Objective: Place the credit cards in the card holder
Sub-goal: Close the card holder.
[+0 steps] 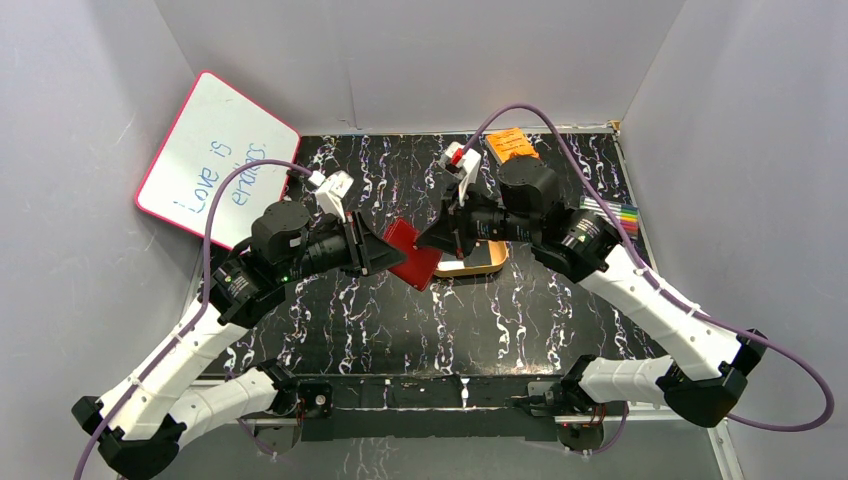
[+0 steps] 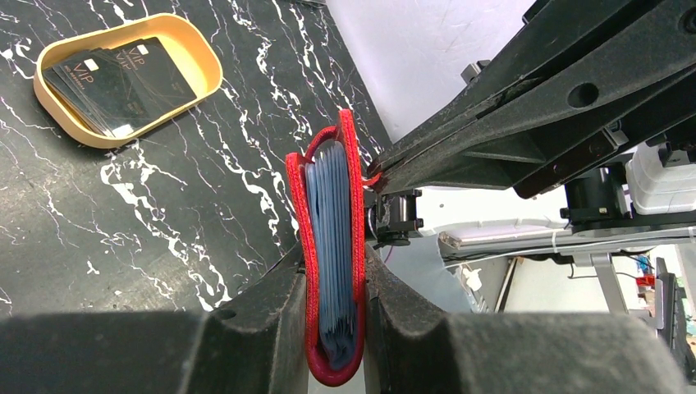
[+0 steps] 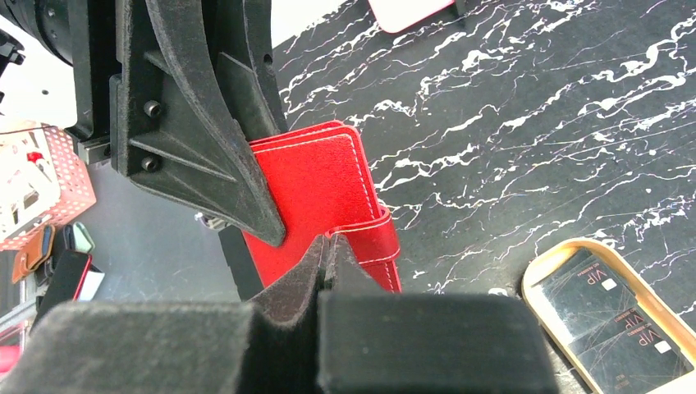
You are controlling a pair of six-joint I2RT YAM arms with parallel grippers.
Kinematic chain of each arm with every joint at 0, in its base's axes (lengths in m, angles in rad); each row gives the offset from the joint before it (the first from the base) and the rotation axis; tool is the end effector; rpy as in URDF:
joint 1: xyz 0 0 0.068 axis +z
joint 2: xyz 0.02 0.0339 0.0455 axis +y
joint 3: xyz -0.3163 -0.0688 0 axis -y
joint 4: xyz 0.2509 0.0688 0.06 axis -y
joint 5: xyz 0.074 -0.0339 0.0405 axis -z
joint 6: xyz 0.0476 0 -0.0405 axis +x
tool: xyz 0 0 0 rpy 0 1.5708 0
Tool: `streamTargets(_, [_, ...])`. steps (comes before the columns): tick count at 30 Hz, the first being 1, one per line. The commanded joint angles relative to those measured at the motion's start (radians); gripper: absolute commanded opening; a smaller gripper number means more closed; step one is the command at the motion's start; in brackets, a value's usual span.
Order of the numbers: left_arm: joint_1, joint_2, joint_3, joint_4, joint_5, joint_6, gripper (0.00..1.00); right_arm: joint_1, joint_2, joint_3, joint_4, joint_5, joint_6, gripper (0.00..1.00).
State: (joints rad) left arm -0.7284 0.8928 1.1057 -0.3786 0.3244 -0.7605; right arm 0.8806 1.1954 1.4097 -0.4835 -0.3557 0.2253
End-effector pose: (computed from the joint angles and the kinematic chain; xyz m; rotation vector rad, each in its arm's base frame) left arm 0.1180 -0.1256 0.4519 0.2350 1.9224 -1.3313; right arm 0.1469 0.2039 0.4882 -0.8805 1.7610 1.0785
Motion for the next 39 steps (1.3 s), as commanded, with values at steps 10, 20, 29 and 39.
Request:
streamTargets(10, [0.002,-0.029,0.009,0.101,0.026,-0.037,0.0,0.059,-0.005,-0.014,0.037,0.047,0.014,0.0])
streamTargets(20, [0.003,-0.04,0.009,0.105,-0.006,-0.046,0.0,0.083,-0.006,-0.027,0.017,0.066,0.008,0.0])
streamTargets(29, [0.002,-0.06,-0.003,0.132,-0.028,-0.065,0.0,0.098,-0.009,-0.045,0.015,0.076,0.012,0.0])
streamTargets(39, [0.003,-0.069,-0.012,0.185,-0.018,-0.089,0.0,0.119,-0.011,-0.083,0.051,0.088,0.038,0.0])
